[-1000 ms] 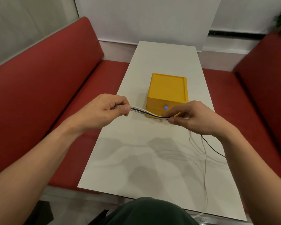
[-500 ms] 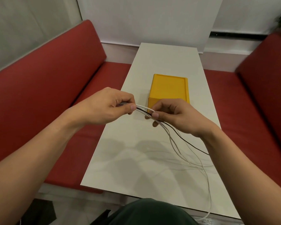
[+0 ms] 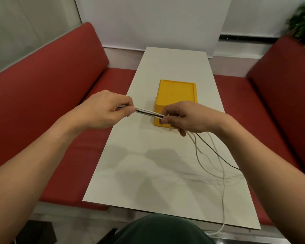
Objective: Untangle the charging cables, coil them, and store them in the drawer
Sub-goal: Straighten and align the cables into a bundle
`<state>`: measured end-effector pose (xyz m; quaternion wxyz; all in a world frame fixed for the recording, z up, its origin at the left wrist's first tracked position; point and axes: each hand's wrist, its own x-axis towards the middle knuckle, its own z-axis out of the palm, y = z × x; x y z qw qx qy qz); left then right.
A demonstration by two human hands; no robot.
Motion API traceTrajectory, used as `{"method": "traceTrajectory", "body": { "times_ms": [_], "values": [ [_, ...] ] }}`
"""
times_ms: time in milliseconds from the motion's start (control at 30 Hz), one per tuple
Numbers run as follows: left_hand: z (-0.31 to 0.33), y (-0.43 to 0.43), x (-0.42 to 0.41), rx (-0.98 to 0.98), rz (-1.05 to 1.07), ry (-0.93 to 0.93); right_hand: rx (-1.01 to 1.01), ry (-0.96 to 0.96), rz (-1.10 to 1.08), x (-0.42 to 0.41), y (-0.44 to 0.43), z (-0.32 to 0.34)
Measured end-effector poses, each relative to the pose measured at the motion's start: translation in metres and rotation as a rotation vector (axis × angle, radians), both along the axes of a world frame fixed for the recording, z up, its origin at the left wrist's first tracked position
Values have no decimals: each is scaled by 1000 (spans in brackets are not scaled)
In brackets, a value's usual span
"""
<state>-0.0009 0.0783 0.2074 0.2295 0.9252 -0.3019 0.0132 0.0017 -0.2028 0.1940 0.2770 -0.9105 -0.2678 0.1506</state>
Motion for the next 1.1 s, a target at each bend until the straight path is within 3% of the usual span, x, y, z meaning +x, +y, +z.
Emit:
{"method": "traceTrajectory", "body": {
  "times_ms": [167,333,633,833,967,1100],
  "values": [
    [-11,56,24,-28,245,-92,37,-53,-216,6,-53,-45],
    [-36,86,23,48,266,-59,94,-1,-371,-3,-75,-76],
    [-55,138,22,48,378,-93,-380,-397,-475,20,-125,-108],
    [-58,151,7,18,414,-18,-436,-557,-625,26,-165,-145],
    [-66,123,1,-46,349,70,-560,-408,-703,26,-178,-171],
    [-68,94,-4,-39,259,111,-913,184,-414,21,-161,-177]
  ]
}}
